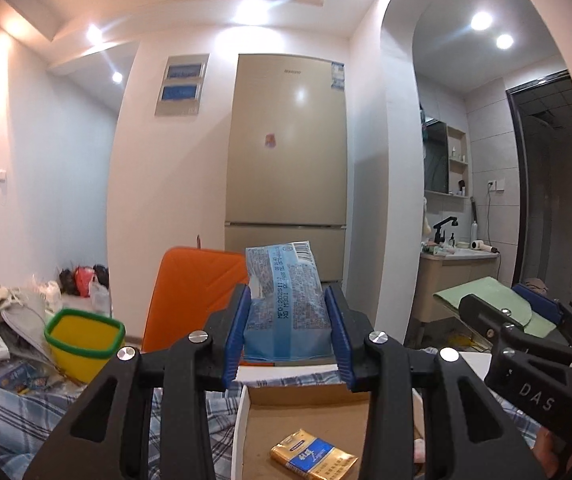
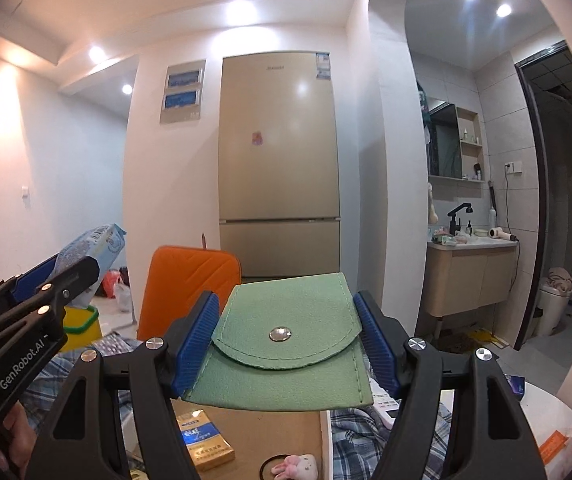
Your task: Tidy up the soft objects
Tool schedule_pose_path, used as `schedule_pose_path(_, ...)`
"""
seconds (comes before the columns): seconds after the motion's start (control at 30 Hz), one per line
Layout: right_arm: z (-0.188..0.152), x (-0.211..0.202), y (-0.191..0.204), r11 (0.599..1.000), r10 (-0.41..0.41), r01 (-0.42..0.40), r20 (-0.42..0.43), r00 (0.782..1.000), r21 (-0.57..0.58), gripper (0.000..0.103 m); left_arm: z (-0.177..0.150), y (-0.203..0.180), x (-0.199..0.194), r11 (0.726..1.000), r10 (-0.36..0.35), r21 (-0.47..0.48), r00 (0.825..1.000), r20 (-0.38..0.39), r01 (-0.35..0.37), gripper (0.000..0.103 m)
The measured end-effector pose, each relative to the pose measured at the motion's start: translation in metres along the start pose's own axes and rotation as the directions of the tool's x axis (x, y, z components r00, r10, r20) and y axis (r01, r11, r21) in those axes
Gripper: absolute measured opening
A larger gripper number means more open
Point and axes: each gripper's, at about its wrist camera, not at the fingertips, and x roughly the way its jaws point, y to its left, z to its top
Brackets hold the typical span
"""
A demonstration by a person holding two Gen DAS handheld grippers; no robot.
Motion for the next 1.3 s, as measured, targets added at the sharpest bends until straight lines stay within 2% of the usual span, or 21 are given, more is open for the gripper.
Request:
schedule_pose_path(0.07,-0.003,0.013,-0.003,1.000,0.010,-0.010,-0.038,0.999,0.018,0.071,-0.007,0.002,0.005,1.000,0.000,0.010,1.000,-0.025,0.001,0.037)
schedule_pose_path(0.1,-0.007,0.024,-0.004,0.999,0.024,-0.022,-0.083,0.996,0.028,0.071,-0.013,0.003,0.006,1.000,0.000,0.017,0.999,-0.036,0.001,0.037)
schedule_pose_path(0.17,-0.015,0.044,-0.005,0.999,0.036,-0.032,-0.169,0.985,0.024,0.071,-0.020,0.002,0.013,1.000,-0.008,0.029,0.997,-0.071,0.010,0.037)
schedule_pose_path(0.27,-0.028,0.061,-0.006,0.999,0.049,-0.044,-0.236,0.971,0.026,0.071,-0.032,-0.001,0.023,0.999,-0.022,0.039,0.990,-0.136,0.028,0.037)
schedule_pose_path(0.33,-0.038,0.073,-0.007,0.997,0.074,-0.066,-0.295,0.953,0.037,0.071,-0.039,-0.004,0.030,0.998,-0.020,0.052,0.982,-0.188,0.030,0.037)
schedule_pose_path(0.47,-0.055,0.096,-0.007,0.995,0.093,-0.078,-0.382,0.919,0.054,0.071,-0.051,-0.006,0.036,0.997,-0.030,0.057,0.971,-0.236,0.045,0.037)
schedule_pose_path(0.6,-0.071,0.110,-0.005,0.997,0.083,-0.073,-0.431,0.898,0.040,0.071,-0.060,-0.009,0.037,0.997,-0.029,0.066,0.968,-0.251,0.047,0.037)
schedule_pose_path(0.77,-0.089,0.112,-0.002,0.995,0.097,-0.088,-0.471,0.877,0.042,0.071,-0.076,-0.016,0.046,0.993,-0.025,0.100,0.955,-0.296,0.057,0.037)
schedule_pose_path(1.07,-0.095,0.115,-0.001,0.994,0.105,-0.093,-0.498,0.861,0.049,0.072,-0.077,-0.010,0.050,0.996,-0.027,0.075,0.949,-0.313,0.053,0.038)
schedule_pose_path(1.2,-0.096,0.115,-0.002,0.995,0.100,-0.087,-0.489,0.866,0.049,0.083,-0.078,-0.008,0.051,0.996,-0.031,0.072,0.948,-0.317,0.056,0.038)
schedule_pose_path(1.3,-0.094,0.112,-0.002,0.996,0.094,-0.082,-0.480,0.872,0.047,0.086,-0.078,-0.008,0.051,0.996,-0.033,0.070,0.946,-0.322,0.059,0.038)
